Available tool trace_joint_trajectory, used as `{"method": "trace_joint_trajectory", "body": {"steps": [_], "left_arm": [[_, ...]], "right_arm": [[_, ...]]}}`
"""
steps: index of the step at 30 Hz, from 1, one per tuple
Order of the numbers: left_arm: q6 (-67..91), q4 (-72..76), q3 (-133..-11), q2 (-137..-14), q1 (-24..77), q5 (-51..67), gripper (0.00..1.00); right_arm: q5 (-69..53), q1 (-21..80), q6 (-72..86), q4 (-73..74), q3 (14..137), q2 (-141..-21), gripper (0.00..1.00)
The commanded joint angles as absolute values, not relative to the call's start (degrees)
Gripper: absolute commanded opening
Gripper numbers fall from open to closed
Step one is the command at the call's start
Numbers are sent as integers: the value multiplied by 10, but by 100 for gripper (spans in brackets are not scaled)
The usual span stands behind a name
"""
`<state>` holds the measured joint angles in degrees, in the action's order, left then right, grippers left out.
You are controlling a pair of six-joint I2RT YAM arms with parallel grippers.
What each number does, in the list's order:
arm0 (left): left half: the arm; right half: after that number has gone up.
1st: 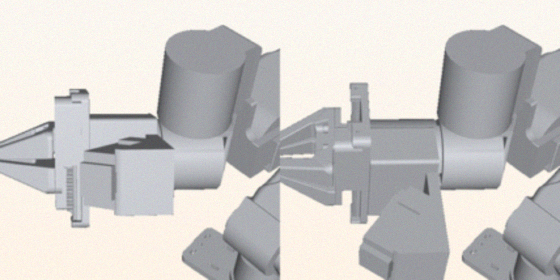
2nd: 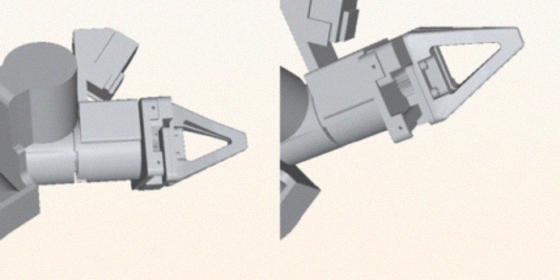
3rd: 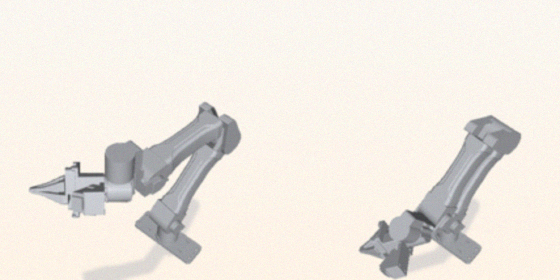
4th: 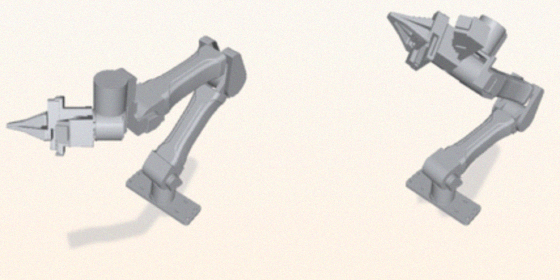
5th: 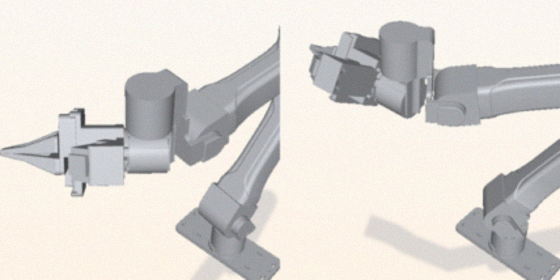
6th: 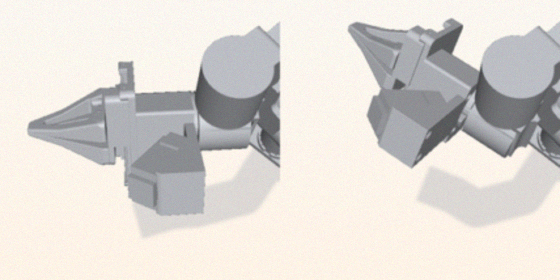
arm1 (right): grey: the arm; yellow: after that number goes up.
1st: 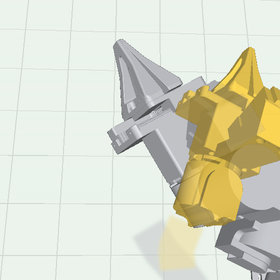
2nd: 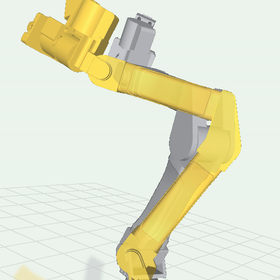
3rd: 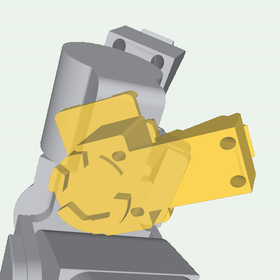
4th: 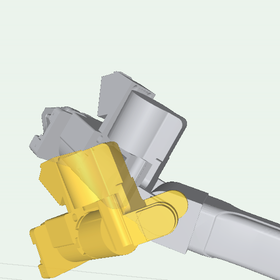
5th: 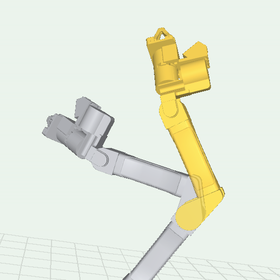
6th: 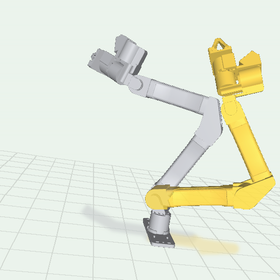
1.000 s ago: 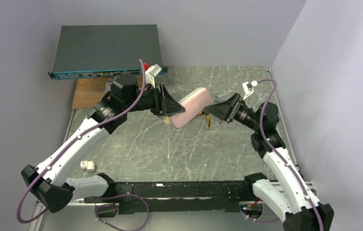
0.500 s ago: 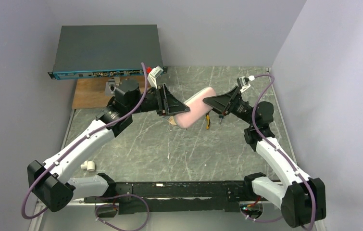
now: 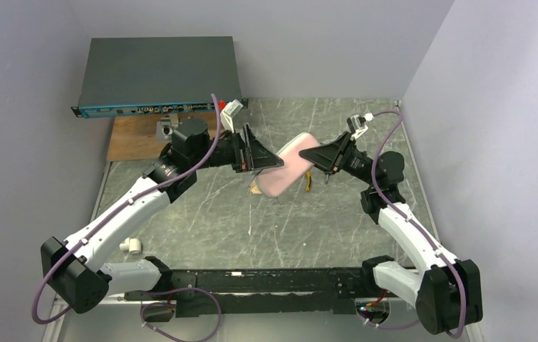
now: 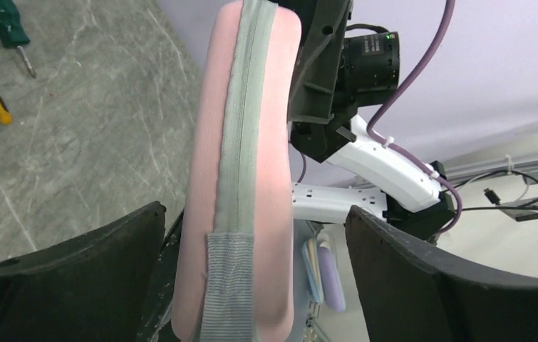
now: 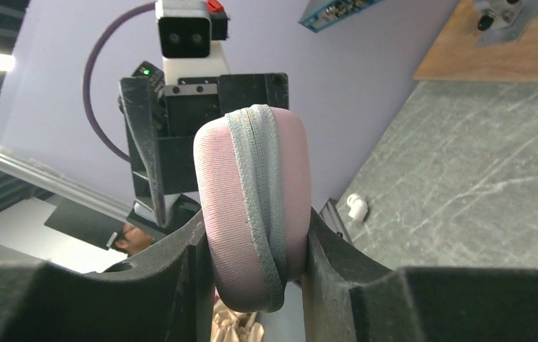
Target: Open the umbrella
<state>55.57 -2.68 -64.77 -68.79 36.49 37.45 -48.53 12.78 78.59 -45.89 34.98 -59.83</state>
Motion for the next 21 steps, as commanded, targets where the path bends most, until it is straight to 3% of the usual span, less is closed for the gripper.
{"method": "trace_joint_trajectory", "body": {"steps": [1, 9, 14, 18, 21], "left_arm": [[478, -68, -683, -669, 367, 368, 99], [448, -70, -665, -695, 376, 398, 99], [454, -55, -652, -703, 396, 402, 93], [445, -63, -663, -707, 412, 400, 74], [439, -75, -670, -709, 416, 393, 43]], "right_arm": [[-498, 129, 748, -416, 385, -566, 11], [-498, 130, 751, -407, 393, -558, 8], [-499, 129, 750, -405, 398, -564, 8], [-498, 129, 751, -411, 396, -568, 8], [-498, 129, 751, -413, 392, -569, 8]]}}
